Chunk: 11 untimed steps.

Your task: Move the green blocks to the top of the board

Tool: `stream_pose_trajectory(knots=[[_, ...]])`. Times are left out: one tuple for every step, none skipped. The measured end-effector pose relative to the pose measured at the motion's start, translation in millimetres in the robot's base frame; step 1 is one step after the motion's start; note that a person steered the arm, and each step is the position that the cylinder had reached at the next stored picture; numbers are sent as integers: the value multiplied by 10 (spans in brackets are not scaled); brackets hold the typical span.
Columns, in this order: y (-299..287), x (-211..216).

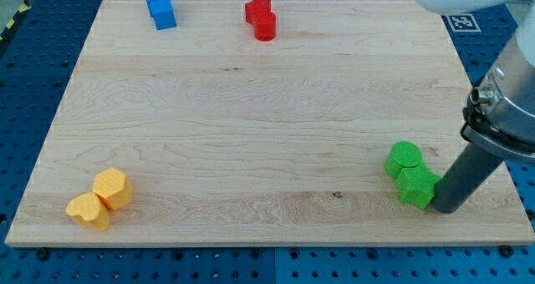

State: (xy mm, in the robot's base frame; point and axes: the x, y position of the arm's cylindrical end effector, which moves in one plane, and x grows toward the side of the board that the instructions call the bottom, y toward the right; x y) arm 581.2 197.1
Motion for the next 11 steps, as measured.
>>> stream_pose_trajectory(knots=[[49, -43], [113, 53], [79, 180], [-160, 258], [-327, 258], [-331, 205], [-338, 5], [-340, -157], [-348, -309], [-352, -477], [-352, -654]])
